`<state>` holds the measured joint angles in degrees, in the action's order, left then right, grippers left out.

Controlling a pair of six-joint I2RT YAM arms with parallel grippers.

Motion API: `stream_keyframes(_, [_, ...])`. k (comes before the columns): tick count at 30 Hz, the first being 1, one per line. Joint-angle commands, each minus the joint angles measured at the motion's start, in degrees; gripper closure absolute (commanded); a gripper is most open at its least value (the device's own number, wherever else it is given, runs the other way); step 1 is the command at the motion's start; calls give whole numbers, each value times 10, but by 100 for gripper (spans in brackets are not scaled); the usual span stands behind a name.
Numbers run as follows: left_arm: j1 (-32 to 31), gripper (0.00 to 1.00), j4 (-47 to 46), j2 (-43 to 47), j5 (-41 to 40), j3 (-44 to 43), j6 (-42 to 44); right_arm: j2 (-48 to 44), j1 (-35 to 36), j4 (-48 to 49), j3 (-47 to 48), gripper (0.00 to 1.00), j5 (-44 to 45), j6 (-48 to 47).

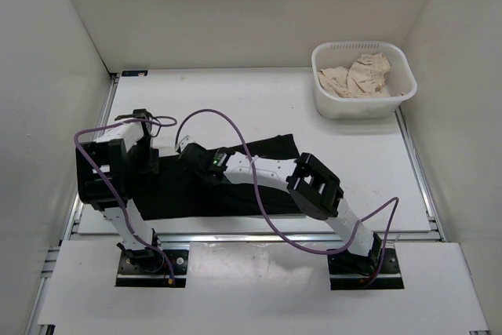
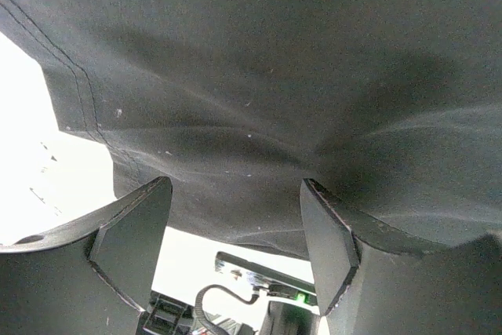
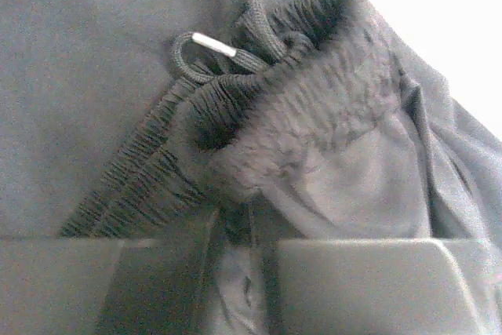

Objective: Fold and stack the trousers
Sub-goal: Fold the trousers

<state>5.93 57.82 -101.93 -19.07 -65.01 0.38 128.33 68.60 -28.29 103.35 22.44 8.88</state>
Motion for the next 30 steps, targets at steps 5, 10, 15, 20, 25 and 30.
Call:
stream_keyframes(5, [11,22,-13,6,12,8,-4,-39,-3,-18,45,100,3,16])
stream_keyframes(10, [16,22,-18,-12,12,18,-4,-126,2,-40,16,100,3,-2])
stream_keyframes(15, [16,22,-24,-18,18,18,-4,-149,22,-91,10,100,-69,-54])
stream_keyframes(20, [16,22,-29,-18,18,18,-4,-138,28,-116,-14,96,-135,-72])
stream_keyframes(25, [22,22,-29,-18,18,23,-4,-74,28,-163,51,72,-173,-126])
stream_keyframes(30, [22,22,-29,-18,12,23,-4,-69,28,-189,77,27,-179,-151])
